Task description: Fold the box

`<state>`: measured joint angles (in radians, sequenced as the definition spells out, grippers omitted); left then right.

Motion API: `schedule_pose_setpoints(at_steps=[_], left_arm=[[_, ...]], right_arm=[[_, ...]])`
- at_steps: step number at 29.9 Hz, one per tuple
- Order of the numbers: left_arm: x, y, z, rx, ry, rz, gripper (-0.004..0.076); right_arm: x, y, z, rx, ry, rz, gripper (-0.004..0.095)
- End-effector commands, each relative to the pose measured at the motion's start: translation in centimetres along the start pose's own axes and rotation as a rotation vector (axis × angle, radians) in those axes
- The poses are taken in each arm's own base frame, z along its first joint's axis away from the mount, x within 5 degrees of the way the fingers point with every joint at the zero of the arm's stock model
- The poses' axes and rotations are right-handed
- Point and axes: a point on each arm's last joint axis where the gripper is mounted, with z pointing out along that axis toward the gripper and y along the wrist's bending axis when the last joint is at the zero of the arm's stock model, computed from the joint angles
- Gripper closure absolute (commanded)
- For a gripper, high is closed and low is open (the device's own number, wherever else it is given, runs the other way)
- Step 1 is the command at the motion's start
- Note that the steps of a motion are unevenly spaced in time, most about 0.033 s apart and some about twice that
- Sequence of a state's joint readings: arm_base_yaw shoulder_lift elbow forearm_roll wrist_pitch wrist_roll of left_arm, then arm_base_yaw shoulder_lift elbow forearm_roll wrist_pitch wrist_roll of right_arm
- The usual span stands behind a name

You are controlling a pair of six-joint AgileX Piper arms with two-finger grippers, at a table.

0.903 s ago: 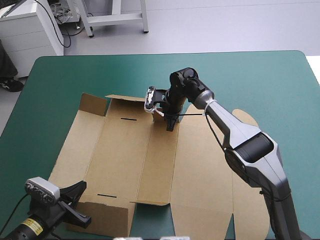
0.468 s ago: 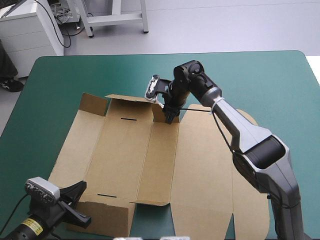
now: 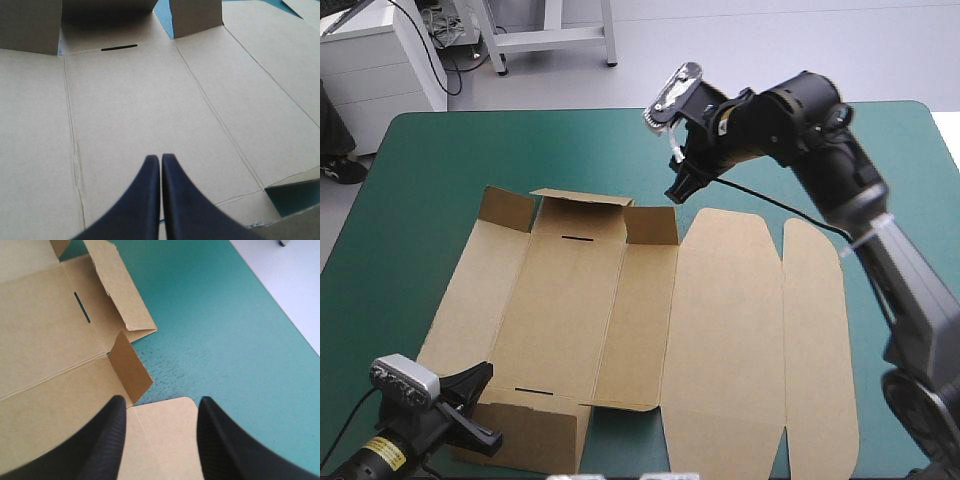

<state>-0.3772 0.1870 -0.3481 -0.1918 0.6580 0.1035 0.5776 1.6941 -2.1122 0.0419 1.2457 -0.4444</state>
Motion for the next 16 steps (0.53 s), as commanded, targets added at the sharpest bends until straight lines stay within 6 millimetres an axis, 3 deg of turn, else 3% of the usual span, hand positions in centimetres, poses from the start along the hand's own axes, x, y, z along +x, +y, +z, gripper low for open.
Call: schedule_pose_setpoints(at_steps=[1,5,11,16], left_arm=[[-1.4,-0.1,-0.3,0.006,-0.083,-0.008,0.0731],[-1.4,-0.1,-0.3,0.006,-0.083,-0.008,0.0731],[-1.4,-0.1,-0.3,0.006,-0.083,-0.008,0.0731],[-1.4,-0.1,-0.3,0.006,-0.083,-0.008,0.0731]], right_arm=[[0.9,0.3,-7.2,0.076,-0.097,0.070,0.0676],[3.7,1.3,-11.4,0.129,-0.099,0.123,0.0931],[9.4,3.8,-14.1,0.138,-0.055,0.190,0.0917],[14.3,6.1,-14.5,0.151,-0.120,0.250,0.0917]])
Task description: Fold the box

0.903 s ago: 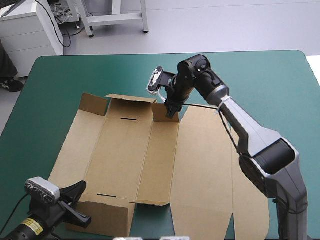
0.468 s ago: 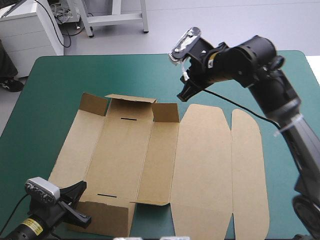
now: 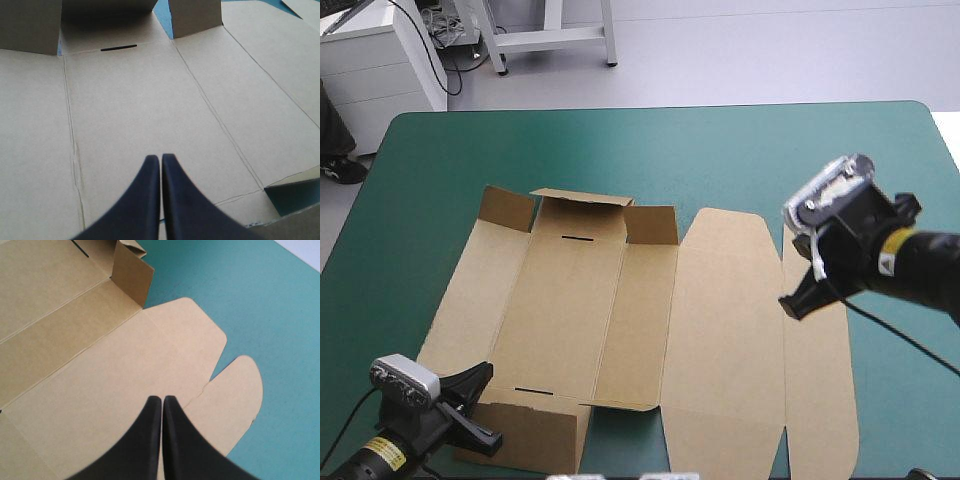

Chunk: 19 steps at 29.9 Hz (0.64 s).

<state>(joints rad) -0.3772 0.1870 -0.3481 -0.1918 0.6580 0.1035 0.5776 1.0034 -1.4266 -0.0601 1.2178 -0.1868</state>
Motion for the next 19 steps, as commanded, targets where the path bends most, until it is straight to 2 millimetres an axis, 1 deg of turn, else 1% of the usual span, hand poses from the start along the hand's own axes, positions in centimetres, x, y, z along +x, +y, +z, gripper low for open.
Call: schedule_pose_setpoints(at_steps=[1,5,11,13,14,17,19], left_arm=[[-1.4,-0.1,-0.3,0.006,-0.083,-0.008,0.0731],[-1.4,-0.1,-0.3,0.006,-0.083,-0.008,0.0731],[-1.4,-0.1,-0.3,0.009,-0.084,-0.011,0.0731],[-1.4,-0.1,-0.3,0.009,-0.084,-0.011,0.0731],[-1.4,-0.1,-0.3,0.009,-0.084,-0.011,0.0731],[-1.4,-0.1,-0.3,0.009,-0.084,-0.011,0.0731],[-1.4,-0.1,-0.3,0.009,-0.084,-0.011,0.0729]], right_arm=[[2.8,0.4,-1.0,0.036,-0.129,0.040,0.0917],[7.4,1.5,-0.3,0.039,-0.192,0.078,0.0916],[13.9,3.1,2.2,0.028,-0.241,0.140,0.0917],[15.9,3.7,3.3,0.013,-0.220,0.158,0.0917],[16.8,4.0,3.6,0.007,-0.223,0.168,0.0917],[18.8,4.6,4.2,-0.014,-0.235,0.199,0.0917],[19.4,4.8,4.0,-0.019,-0.273,0.207,0.0917]])
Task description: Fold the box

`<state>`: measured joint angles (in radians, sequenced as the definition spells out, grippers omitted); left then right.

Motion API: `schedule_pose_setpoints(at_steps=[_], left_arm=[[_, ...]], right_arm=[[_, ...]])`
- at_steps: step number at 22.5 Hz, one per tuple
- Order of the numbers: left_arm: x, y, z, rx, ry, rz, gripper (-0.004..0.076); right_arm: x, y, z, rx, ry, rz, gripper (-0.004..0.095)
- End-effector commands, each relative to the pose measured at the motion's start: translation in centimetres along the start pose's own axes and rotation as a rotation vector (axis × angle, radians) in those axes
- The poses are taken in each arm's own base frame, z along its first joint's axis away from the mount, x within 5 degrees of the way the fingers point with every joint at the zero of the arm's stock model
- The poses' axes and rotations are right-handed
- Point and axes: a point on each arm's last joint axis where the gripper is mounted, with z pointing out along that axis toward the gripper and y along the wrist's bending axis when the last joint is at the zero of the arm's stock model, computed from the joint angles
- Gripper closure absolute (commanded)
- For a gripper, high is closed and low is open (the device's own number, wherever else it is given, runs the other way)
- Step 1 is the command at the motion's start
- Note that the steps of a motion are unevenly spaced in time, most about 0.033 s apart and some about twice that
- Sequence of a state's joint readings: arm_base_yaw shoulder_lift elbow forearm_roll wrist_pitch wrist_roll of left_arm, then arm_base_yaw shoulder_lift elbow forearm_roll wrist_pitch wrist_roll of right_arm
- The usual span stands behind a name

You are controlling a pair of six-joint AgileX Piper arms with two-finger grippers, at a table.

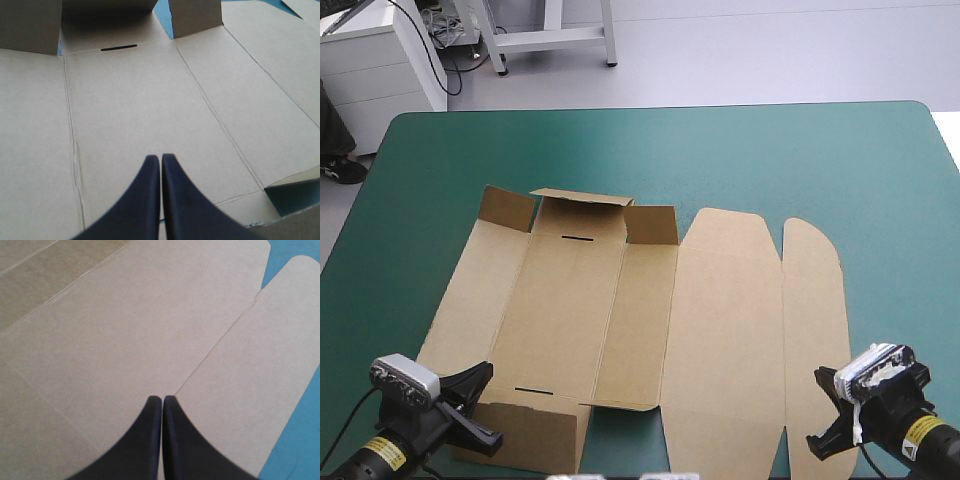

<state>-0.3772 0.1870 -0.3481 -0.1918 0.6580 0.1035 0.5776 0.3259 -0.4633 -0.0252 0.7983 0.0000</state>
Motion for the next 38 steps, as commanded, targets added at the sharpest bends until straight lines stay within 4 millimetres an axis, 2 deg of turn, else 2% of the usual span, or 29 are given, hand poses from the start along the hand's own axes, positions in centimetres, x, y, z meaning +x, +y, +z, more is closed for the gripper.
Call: schedule_pose_setpoints(at_steps=[1,4,6,8,9,11,12,18,19,21,23,27,32,35,38], left_arm=[[-1.4,-0.1,-0.3,0.009,-0.084,-0.011,0.0724],[-1.4,-0.1,-0.3,0.009,-0.084,-0.011,0.0671],[-1.4,-0.1,-0.3,0.009,-0.084,-0.011,0.0573],[-1.4,-0.1,-0.3,0.009,-0.084,-0.011,0.0396],[-1.4,-0.1,-0.3,0.009,-0.084,-0.011,0.0258],[-1.4,-0.1,-0.3,0.010,-0.084,-0.021,0.0085],[-1.4,-0.1,-0.3,0.012,-0.084,-0.033,0.0053],[-1.9,-0.2,-0.7,0.009,-0.099,-0.030,0.0099],[-2.5,-0.2,-1.1,0.006,-0.108,-0.008,0.0111],[-5.0,-0.4,-2.5,-0.006,-0.165,0.032,0.0131],[-7.4,-0.2,-3.1,-0.049,-0.160,0.054,0.0143],[-11.4,1.4,-1.4,-0.235,0.057,0.005,0.0146],[-14.3,2.2,0.9,-0.319,0.105,-0.036,0.0146],[-15.2,2.6,2.3,-0.351,0.165,-0.017,0.0145],[-15.2,3.4,3.5,-0.422,0.258,0.026,0.0146]], right_arm=[[-0.5,0.1,-0.8,-0.008,-0.156,0.012,0.0917],[-0.2,0.1,-1.1,-0.009,-0.177,0.014,0.0917],[-0.1,0.1,-1.3,-0.015,-0.191,0.020,0.0917],[-0.1,0.1,-1.3,-0.015,-0.191,0.020,0.0917],[-0.1,0.1,-1.3,-0.015,-0.191,0.020,0.0917],[-0.1,0.1,-1.3,-0.015,-0.191,0.020,0.0917],[-0.1,0.1,-1.3,-0.015,-0.191,0.020,0.0917],[-0.1,0.2,-1.3,-0.019,-0.191,0.024,0.0917],[-0.1,0.2,-1.3,-0.019,-0.191,0.024,0.0918],[-0.1,0.2,-1.3,-0.019,-0.191,0.024,0.0918],[-0.1,0.2,-1.3,-0.019,-0.191,0.024,0.0919],[-0.1,0.2,-1.3,-0.020,-0.191,0.025,0.0922],[-0.1,0.2,-1.3,-0.029,-0.191,0.034,0.0923],[-0.1,0.3,-1.3,-0.036,-0.191,0.041,0.0923],[-0.1,0.3,-1.3,-0.037,-0.191,0.042,0.0923]])
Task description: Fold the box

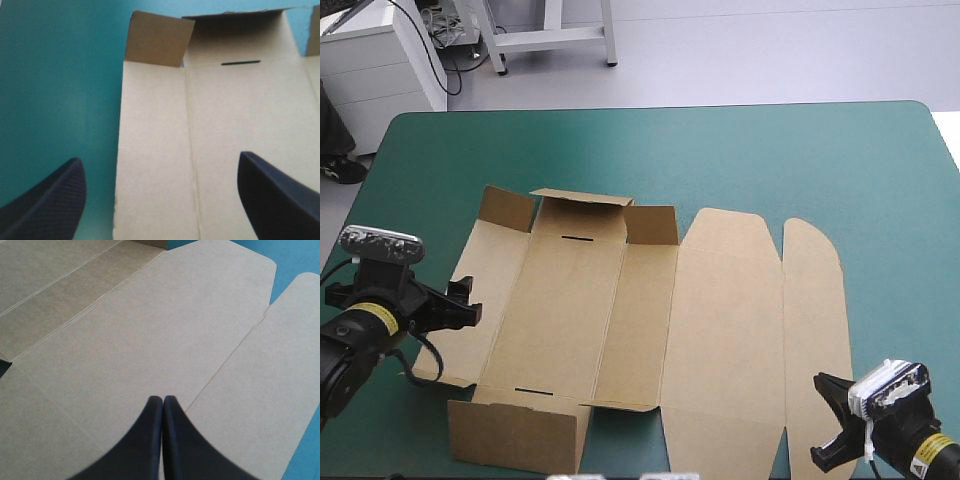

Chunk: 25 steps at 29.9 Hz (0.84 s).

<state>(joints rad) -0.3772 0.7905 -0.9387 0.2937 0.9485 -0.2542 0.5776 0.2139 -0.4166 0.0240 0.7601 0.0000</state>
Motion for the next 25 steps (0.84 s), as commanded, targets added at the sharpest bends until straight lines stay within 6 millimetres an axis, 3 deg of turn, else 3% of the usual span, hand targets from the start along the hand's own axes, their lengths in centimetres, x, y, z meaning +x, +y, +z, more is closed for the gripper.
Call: schedule_pose_setpoints(at_steps=[1,9,25], left_arm=[[-1.5,0.5,0.5,-0.076,0.001,0.034,0.0146],[-1.7,2.7,4.1,-0.173,0.143,-0.003,0.0146],[1.0,10.6,11.1,0.096,0.327,-0.229,0.0146]], right_arm=[[-1.3,0.1,-0.4,-0.004,-0.087,0.006,0.0923],[-1.3,0.1,-0.4,-0.004,-0.087,0.006,0.0923],[-1.3,0.1,-0.4,-0.010,-0.087,0.013,0.0923]])
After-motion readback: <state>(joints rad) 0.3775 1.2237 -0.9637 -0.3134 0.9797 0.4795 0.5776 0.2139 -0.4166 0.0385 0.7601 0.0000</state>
